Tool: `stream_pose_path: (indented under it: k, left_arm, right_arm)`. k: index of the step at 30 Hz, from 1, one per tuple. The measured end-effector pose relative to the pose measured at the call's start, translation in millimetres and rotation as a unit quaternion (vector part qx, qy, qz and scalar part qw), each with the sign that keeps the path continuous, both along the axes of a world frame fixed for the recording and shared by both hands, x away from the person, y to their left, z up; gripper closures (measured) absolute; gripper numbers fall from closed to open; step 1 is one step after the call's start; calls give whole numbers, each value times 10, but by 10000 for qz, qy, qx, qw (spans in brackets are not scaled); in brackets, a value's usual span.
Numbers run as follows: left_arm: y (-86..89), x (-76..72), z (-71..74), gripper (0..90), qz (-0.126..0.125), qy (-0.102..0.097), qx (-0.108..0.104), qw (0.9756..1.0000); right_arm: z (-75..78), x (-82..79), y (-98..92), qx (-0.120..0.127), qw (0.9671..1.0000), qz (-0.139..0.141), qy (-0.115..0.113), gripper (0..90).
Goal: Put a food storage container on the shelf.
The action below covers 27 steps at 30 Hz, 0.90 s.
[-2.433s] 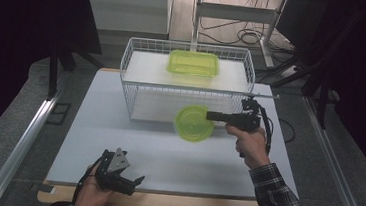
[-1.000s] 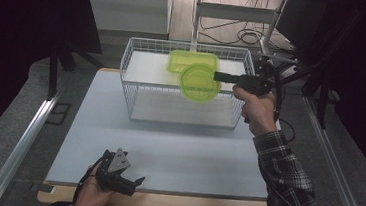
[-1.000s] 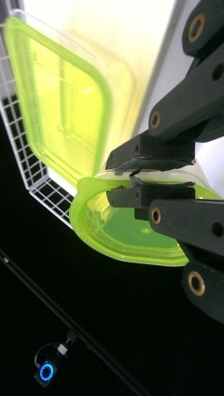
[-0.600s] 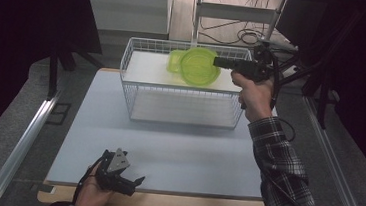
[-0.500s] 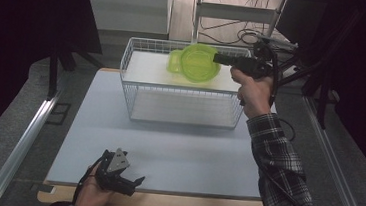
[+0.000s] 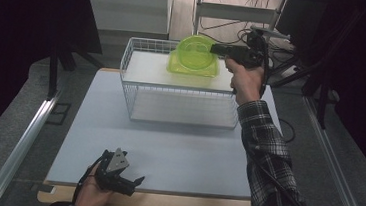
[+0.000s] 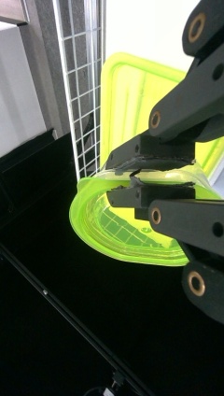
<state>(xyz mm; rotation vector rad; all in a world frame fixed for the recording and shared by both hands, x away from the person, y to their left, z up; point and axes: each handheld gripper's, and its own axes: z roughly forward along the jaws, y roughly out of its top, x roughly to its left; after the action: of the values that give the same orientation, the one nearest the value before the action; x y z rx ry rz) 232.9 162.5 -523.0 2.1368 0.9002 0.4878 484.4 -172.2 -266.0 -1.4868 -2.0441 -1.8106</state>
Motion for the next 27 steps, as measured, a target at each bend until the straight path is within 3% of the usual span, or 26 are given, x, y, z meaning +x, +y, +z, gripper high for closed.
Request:
stream_pose_path:
  k: [4,11,13,14,15,18,27]
  left_arm:
    - [19,2,6,2,54,35,-196,9998]
    - [24,1,3,3,69,44,-203,9998]
    - [18,1,2,3,49,47,-164,9998]
    - [12,-1,1,3,42,45,-139,9999]
    - [12,-1,1,3,42,45,-139,9999]
    - [17,1,2,4,33,48,-109,9999]
    - [12,-4,1,4,25,46,-58,10000]
  right_arm:
    - [-6,57,57,-48,9999,-98,5,813]
    - [-40,109,73,12,9997,-232,100,802]
    - [-43,111,76,-33,9996,-277,92,795]
    - [-38,113,93,-211,9991,-367,16,780]
    - [-38,113,93,-211,9991,-367,16,780]
    - [-38,125,122,-511,9973,-520,-107,728]
    - [-65,161,116,-596,9972,-443,-80,618]
